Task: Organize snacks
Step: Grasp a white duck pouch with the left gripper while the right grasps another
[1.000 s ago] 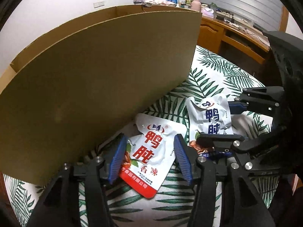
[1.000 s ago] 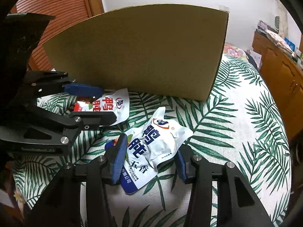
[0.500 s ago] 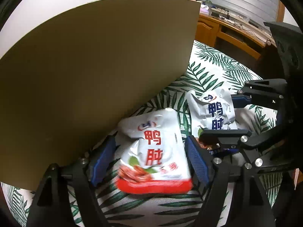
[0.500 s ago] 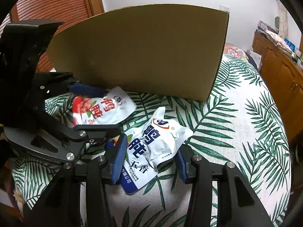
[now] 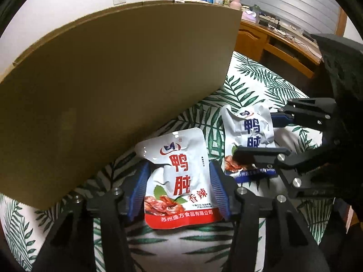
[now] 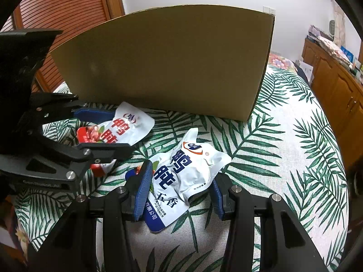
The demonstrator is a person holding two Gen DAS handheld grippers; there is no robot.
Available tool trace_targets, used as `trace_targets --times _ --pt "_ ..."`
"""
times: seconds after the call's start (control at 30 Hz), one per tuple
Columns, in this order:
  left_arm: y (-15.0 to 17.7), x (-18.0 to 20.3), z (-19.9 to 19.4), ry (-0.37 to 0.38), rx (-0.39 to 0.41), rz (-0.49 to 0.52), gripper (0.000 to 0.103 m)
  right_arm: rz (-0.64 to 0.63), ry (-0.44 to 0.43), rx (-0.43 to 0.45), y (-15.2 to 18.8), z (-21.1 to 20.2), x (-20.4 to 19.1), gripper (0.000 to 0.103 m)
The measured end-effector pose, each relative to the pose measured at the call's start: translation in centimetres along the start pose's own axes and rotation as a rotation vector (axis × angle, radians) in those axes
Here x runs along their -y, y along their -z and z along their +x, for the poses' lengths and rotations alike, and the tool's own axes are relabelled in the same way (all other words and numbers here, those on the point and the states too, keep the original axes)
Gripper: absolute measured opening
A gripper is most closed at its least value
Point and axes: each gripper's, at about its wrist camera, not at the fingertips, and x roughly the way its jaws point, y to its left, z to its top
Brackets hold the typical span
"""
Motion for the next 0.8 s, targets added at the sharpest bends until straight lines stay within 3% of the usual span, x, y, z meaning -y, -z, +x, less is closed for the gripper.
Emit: trace_targets --times 0.27,0.47,0.8 --pt "1.3 0.8 -1.5 -0.068 0.031 -0.004 0.047 -0.010 0.010 -0.003 -0.1 0.2 -0.3 0.047" --pt "1.7 0.8 -3.3 -0.065 0.079 -0.050 0.048 -0.011 0.003 0.001 -0.2 0.1 -0.4 0.046" --pt "1.4 1.3 -6.0 -0.083 0.150 -0.044 0.048 -0.003 -0.029 0.056 0.1 -2.3 0.0 0.037"
